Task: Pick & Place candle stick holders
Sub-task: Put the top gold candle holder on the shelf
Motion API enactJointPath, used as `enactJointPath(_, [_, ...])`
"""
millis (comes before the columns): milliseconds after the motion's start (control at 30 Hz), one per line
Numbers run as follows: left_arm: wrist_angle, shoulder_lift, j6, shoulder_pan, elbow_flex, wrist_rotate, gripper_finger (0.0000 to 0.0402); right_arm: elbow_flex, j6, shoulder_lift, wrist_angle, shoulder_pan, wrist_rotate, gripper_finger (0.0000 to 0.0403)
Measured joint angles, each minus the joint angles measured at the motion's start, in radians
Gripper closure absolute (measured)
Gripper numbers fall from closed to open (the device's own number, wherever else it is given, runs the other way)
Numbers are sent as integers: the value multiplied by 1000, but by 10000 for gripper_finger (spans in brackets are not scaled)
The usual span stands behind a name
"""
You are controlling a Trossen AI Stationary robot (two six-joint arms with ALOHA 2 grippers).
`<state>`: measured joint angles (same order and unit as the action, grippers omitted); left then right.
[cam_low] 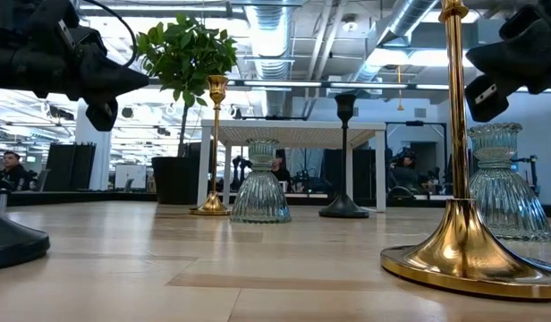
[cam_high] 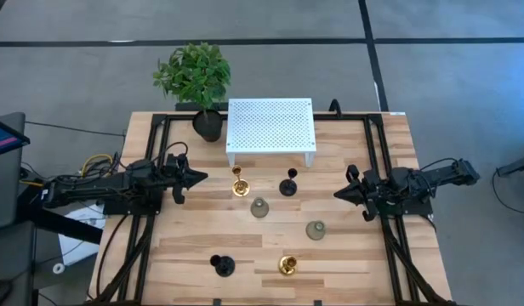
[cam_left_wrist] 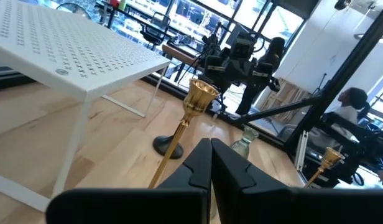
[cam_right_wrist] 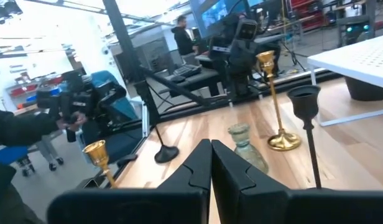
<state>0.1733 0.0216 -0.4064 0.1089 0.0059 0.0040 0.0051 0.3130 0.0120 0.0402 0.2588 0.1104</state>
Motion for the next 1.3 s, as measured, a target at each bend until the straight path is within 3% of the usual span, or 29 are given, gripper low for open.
enactJointPath(133, [4,0,-71,0,0,0,398,0,27,0,9,0,18,403])
enactJointPath(300, [11,0,-80,0,0,0,398,0,201,0,21,0,141,403])
enactJointPath(433, [30,0,-82,0,0,0,398,0,212,0,21,0,206,403])
enactJointPath(1067, [124,8,-86,0,0,7,398,15,208,2,116,2,213,403])
enactJointPath(1300, [126,148,-54,0,5,-9,398,20,201,2,118,2,239,403])
